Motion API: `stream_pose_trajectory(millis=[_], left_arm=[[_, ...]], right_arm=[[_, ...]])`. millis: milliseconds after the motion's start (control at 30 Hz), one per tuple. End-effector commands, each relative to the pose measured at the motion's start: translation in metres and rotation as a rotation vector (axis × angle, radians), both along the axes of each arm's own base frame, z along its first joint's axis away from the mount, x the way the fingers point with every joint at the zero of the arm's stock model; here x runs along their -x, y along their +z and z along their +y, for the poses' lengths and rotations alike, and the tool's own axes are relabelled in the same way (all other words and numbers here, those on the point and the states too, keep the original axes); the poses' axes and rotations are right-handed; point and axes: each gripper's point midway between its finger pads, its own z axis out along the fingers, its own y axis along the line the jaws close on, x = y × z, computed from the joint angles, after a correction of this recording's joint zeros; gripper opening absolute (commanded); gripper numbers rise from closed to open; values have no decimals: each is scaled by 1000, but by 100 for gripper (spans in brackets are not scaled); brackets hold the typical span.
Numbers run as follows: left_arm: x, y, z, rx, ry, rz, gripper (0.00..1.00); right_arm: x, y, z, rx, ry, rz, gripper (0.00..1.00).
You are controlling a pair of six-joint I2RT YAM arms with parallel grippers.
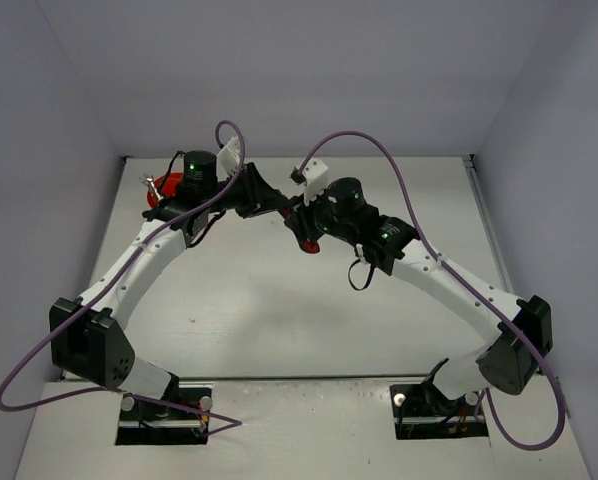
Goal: Sort the tools into containers
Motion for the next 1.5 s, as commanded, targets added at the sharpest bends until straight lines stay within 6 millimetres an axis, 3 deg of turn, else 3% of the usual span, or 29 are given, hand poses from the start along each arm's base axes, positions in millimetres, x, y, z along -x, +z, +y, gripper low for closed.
stream_pose_trajectory(millis=[0,33,100,133,167,333,433,500,567,633,700,1000,1100,1333,1467], left_arm=[[0,36,-2,53,-27,-130,0],[-1,37,0,50,-25,-140,0],[-6,38,7,42,-10,-157,0],[-12,41,15,33,10,-174,0],[-15,44,21,26,21,-182,0],[-50,53,85,-96,175,-254,0],[-70,57,123,-238,274,-311,0],[-77,62,139,-328,306,-356,0],[-93,63,169,-467,393,-393,0],[-104,60,186,-536,459,-394,0],[-127,60,219,-671,567,-419,0],[-178,55,284,-909,746,-468,0],[-190,45,303,-920,775,-453,0],[-204,48,312,-911,807,-487,0],[-210,37,315,-914,808,-469,0]], right_arm=[[-6,46,-1,-106,-20,-110,21],[-6,46,-2,-106,-23,-112,37],[-6,47,-5,-104,-38,-117,54],[-8,48,-8,-102,-54,-122,69],[-8,48,-10,-99,-65,-123,78],[-7,53,-29,-121,-138,-123,95],[-3,56,-45,-123,-185,-137,98],[-2,57,-56,-123,-221,-147,99],[2,53,-69,-119,-250,-140,100],[4,50,-73,-117,-261,-135,100],[8,42,-84,-117,-284,-115,100],[18,39,-112,-124,-349,-108,100],[19,38,-119,-132,-363,-104,100],[21,34,-127,-132,-384,-81,100],[20,33,-128,-129,-391,-74,100]])
